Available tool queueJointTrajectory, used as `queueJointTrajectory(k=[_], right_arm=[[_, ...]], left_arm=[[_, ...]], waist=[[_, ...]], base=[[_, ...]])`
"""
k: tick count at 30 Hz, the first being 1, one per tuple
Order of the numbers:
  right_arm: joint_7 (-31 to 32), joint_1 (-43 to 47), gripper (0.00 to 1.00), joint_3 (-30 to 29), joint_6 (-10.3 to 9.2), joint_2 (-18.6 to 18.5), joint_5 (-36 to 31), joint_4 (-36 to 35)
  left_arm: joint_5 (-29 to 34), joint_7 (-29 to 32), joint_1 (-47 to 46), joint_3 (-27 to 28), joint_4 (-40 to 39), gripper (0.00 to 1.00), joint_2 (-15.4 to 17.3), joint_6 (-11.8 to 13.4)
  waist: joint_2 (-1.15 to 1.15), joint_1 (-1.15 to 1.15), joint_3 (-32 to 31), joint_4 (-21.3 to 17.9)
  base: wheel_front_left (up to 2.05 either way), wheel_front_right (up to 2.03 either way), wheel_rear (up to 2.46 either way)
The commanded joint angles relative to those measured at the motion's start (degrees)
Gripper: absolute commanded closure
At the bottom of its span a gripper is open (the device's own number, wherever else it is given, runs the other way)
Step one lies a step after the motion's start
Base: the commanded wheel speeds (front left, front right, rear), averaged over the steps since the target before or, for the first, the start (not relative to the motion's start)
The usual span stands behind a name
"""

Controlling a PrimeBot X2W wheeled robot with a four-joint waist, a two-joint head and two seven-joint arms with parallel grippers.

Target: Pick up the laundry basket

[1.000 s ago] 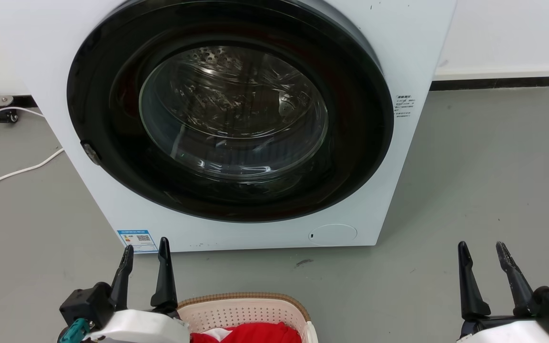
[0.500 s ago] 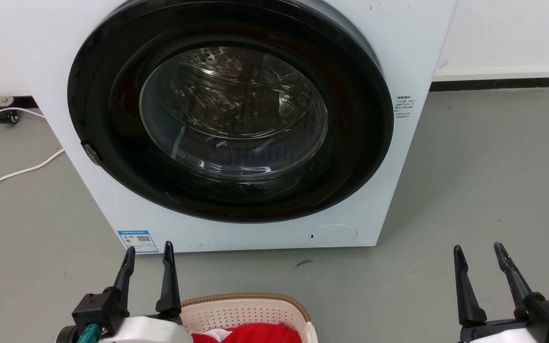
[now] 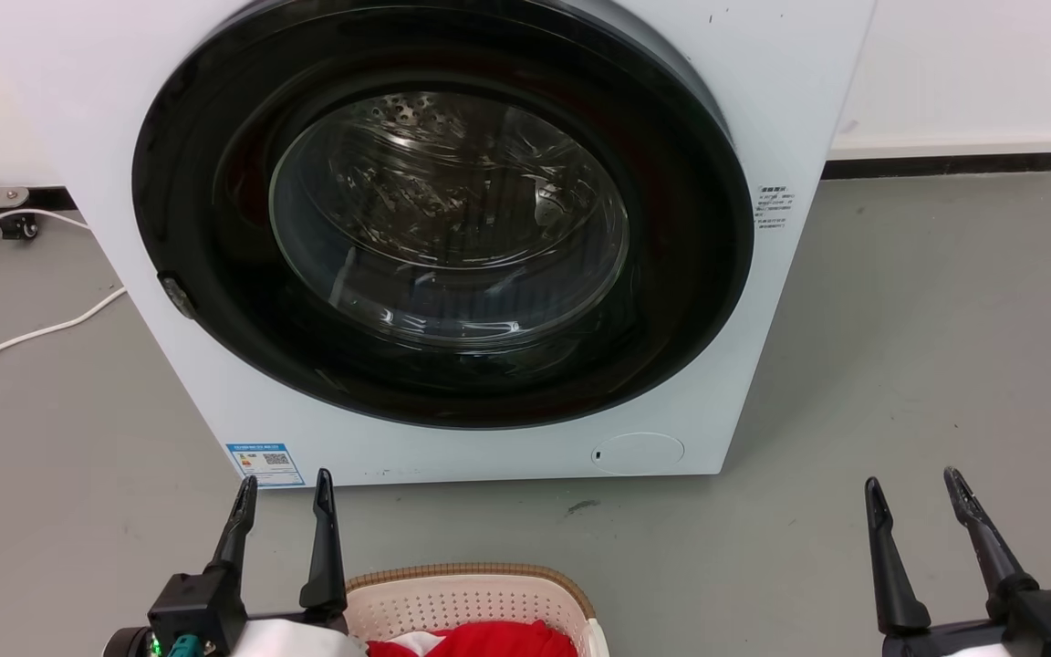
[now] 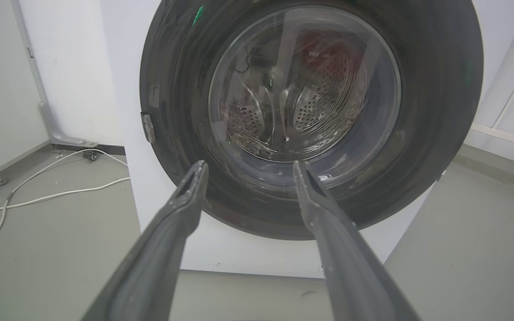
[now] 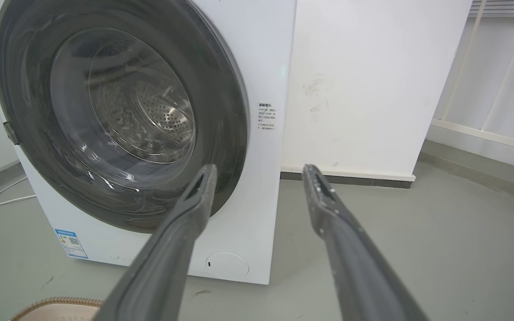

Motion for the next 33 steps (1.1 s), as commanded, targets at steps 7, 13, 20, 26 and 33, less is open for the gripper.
queueJointTrajectory(k=[7,13,20,26,33], right_arm=[[-1.1,1.3,0.0,0.0,-0.02,-0.2,-2.3,-0.8],[-1.1,1.4,0.0,0.0,-0.03,-0.2,-0.8,-0.2],[-1.1,1.4,0.0,-0.1,-0.03,-0.2,0.4,0.2],[-1.1,1.4,0.0,-0.2,-0.03,-0.2,0.9,0.5],[-1.1,1.5,0.0,0.4,-0.02,-0.2,0.9,1.0]], left_arm=[[2.9,-1.0,1.1,0.0,-0.1,0.0,0.2,0.2],[3.1,-1.1,1.3,0.1,0.3,0.0,0.2,0.2],[2.8,-1.1,1.4,0.3,0.7,0.0,0.2,0.1],[2.7,-1.1,1.4,0.2,1.0,0.0,0.2,0.2],[2.6,-1.1,1.4,0.4,2.1,0.0,0.2,0.4]], waist=[[0.0,0.0,-0.2,0.1],[0.0,0.0,-0.4,0.0],[0.0,0.0,-0.6,0.0],[0.0,0.0,-0.6,0.2],[0.0,0.0,-0.5,0.5]], base=[[0.0,0.0,0.0],[0.0,0.0,0.0],[0.0,0.0,0.0],[0.0,0.0,0.0],[0.0,0.0,0.0]])
